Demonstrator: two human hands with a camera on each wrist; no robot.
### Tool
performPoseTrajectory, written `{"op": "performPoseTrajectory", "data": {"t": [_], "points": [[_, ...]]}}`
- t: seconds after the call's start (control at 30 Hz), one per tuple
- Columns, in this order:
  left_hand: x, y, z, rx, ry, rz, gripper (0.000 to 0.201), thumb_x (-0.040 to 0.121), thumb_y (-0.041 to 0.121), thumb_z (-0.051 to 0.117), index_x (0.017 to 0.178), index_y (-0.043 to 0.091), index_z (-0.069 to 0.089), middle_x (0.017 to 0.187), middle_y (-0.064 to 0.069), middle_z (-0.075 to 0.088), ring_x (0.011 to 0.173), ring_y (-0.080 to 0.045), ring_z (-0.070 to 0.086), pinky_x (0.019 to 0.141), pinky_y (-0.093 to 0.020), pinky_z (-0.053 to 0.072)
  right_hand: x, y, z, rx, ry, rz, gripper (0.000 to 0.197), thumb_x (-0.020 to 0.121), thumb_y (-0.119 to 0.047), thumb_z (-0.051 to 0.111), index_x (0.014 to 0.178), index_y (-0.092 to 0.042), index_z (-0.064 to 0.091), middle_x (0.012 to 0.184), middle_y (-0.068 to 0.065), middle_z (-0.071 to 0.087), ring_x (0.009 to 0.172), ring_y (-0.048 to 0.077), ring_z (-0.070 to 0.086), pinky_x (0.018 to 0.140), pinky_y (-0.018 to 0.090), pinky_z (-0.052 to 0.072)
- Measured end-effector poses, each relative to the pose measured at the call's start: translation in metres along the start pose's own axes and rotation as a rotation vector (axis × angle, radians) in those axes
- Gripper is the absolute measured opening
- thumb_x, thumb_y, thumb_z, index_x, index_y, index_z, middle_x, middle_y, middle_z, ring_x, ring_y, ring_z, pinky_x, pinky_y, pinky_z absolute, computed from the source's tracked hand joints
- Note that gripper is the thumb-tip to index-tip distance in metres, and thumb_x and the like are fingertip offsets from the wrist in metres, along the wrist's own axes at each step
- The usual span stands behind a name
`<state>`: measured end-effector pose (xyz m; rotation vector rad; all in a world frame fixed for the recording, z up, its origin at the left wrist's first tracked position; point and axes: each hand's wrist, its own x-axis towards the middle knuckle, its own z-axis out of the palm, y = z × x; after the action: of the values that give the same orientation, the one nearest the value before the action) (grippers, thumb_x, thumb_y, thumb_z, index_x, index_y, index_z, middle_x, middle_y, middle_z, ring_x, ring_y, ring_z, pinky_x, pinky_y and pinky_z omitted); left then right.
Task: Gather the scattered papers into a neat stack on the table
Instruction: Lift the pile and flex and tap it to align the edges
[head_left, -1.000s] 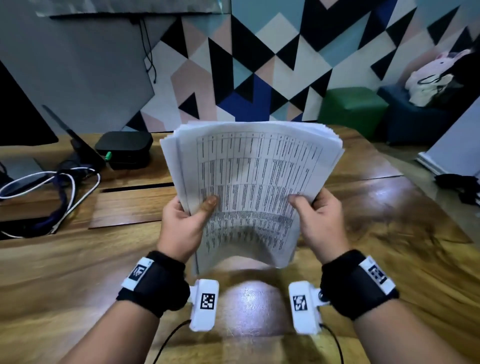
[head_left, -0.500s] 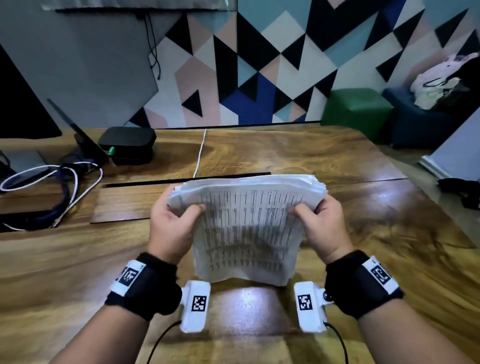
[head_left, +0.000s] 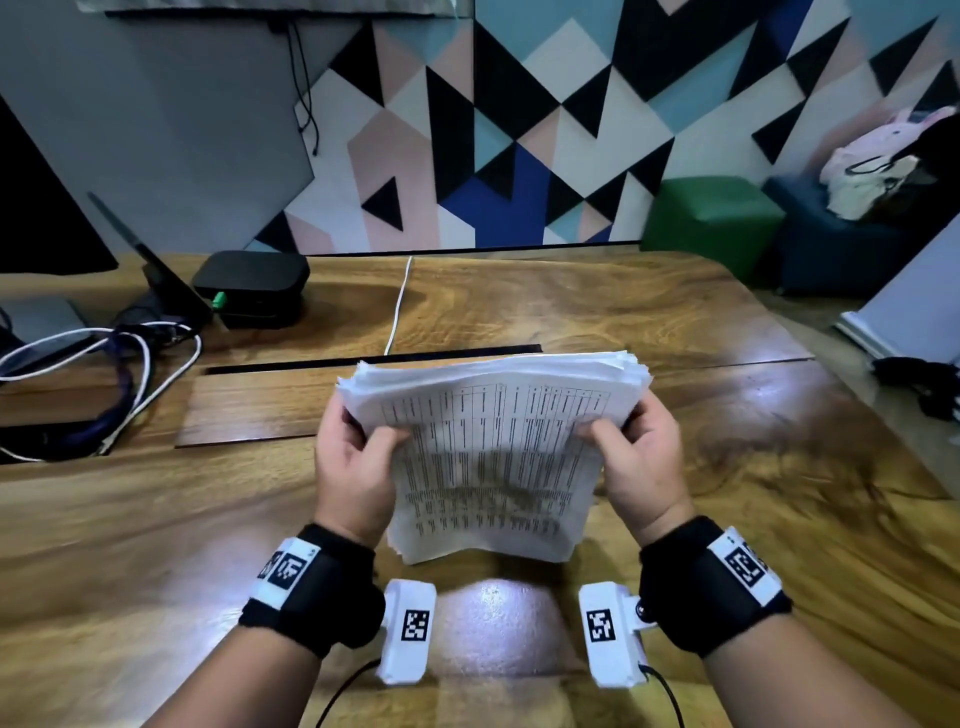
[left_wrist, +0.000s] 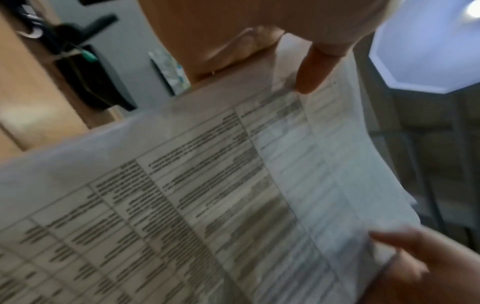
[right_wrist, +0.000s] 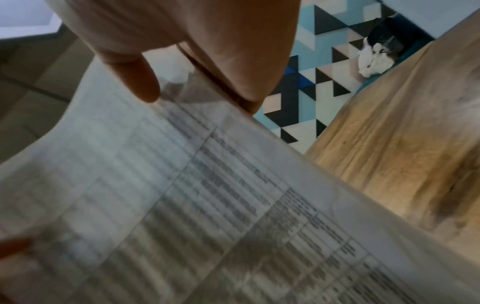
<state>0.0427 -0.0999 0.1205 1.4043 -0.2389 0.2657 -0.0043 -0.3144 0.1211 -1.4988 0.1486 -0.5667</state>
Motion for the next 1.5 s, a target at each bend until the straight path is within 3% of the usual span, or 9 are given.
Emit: {"op": "performPoseTrajectory", "data": {"t": [0.5, 0.6, 0.8, 1.0, 1.07, 1.17, 1.3, 1.4, 1.5], "points": [[-0.007, -0.007, 0.003, -0.013, -0.022, -0.072, 0.037, 0.079, -0.020, 0.042, 0.108, 0.000, 0.054, 0.091, -0.005, 0.063, 0.080, -0.003, 0.062, 0.069, -0.017, 0.052, -0.004, 0.007, 0.002, 0.014, 0.028, 0.028, 0.039, 0.075, 0.016, 0.058, 0.097, -0.016, 0.060, 0.080, -0.008, 0.070, 0.074, 0.000, 0.065, 0.065, 0.015, 0.052], [-0.005, -0.007, 0.000, -0.043, 0.023, -0.068, 0.030, 0.078, -0.019, 0.041, 0.101, -0.004, 0.051, 0.085, -0.006, 0.059, 0.072, 0.001, 0.060, 0.064, -0.015, 0.050, -0.002, 0.010, -0.002, 0.061, 0.025, 0.055, 0.033, 0.068, 0.001, 0.057, 0.092, -0.021, 0.061, 0.079, -0.006, 0.067, 0.075, 0.013, 0.063, 0.060, 0.024, 0.049], [-0.005, -0.009, -0.001, 0.031, 0.024, -0.112, 0.028, 0.077, -0.018, 0.047, 0.100, -0.003, 0.053, 0.084, -0.007, 0.061, 0.071, -0.002, 0.060, 0.064, -0.017, 0.051, -0.006, 0.015, -0.004, 0.071, -0.002, 0.125, 0.024, 0.065, -0.002, 0.055, 0.087, -0.002, 0.066, 0.071, -0.009, 0.071, 0.070, 0.004, 0.064, 0.060, 0.017, 0.050], [-0.027, -0.046, -0.010, 0.187, 0.029, -0.355, 0.031, 0.085, -0.014, 0.053, 0.093, 0.015, 0.061, 0.088, 0.003, 0.072, 0.083, -0.007, 0.068, 0.088, -0.042, 0.057, -0.023, 0.043, 0.000, -0.060, -0.041, 0.302, 0.015, 0.088, 0.009, 0.055, 0.089, -0.001, 0.067, 0.071, -0.005, 0.071, 0.066, 0.007, 0.062, 0.058, 0.015, 0.048], [-0.031, -0.042, 0.001, 0.181, 0.062, -0.303, 0.033, 0.089, -0.010, 0.051, 0.099, 0.021, 0.058, 0.098, 0.002, 0.069, 0.087, -0.004, 0.067, 0.087, -0.033, 0.056, -0.025, 0.036, 0.008, -0.067, 0.001, 0.249, 0.011, 0.091, 0.002, 0.053, 0.090, 0.003, 0.064, 0.072, 0.005, 0.062, 0.063, 0.013, 0.053, 0.049, 0.014, 0.042], [-0.032, -0.029, 0.019, 0.117, 0.130, -0.183, 0.028, 0.094, -0.006, 0.049, 0.114, 0.013, 0.054, 0.103, 0.003, 0.066, 0.093, 0.002, 0.064, 0.081, -0.016, 0.050, -0.025, 0.025, 0.016, -0.005, 0.101, 0.142, 0.015, 0.093, 0.000, 0.052, 0.095, -0.011, 0.062, 0.066, -0.012, 0.068, 0.057, -0.003, 0.056, 0.052, 0.006, 0.044], [-0.052, -0.041, 0.023, 0.119, 0.191, -0.303, 0.046, 0.088, 0.018, 0.057, 0.132, 0.010, 0.047, 0.121, -0.011, 0.064, 0.116, -0.022, 0.059, 0.100, -0.046, 0.049, -0.045, 0.039, 0.028, -0.043, 0.134, 0.159, 0.023, 0.093, 0.005, 0.050, 0.105, -0.012, 0.060, 0.082, -0.021, 0.073, 0.080, -0.011, 0.065, 0.069, 0.006, 0.047], [-0.058, -0.049, 0.013, 0.090, 0.207, -0.388, 0.045, 0.081, 0.008, 0.063, 0.125, 0.007, 0.053, 0.113, -0.014, 0.067, 0.110, -0.032, 0.062, 0.092, -0.047, 0.054, -0.052, 0.050, 0.020, -0.026, 0.134, 0.257, 0.029, 0.087, 0.013, 0.055, 0.089, -0.016, 0.062, 0.075, -0.020, 0.074, 0.072, -0.009, 0.066, 0.066, 0.010, 0.049], [-0.041, -0.047, 0.003, 0.097, 0.180, -0.324, 0.027, 0.078, 0.004, 0.061, 0.105, 0.004, 0.062, 0.095, -0.008, 0.070, 0.089, -0.014, 0.069, 0.083, -0.037, 0.058, -0.038, 0.041, 0.010, -0.008, 0.115, 0.233, 0.032, 0.081, 0.020, 0.058, 0.081, -0.013, 0.063, 0.067, -0.019, 0.073, 0.066, -0.008, 0.066, 0.061, 0.009, 0.050]]}}
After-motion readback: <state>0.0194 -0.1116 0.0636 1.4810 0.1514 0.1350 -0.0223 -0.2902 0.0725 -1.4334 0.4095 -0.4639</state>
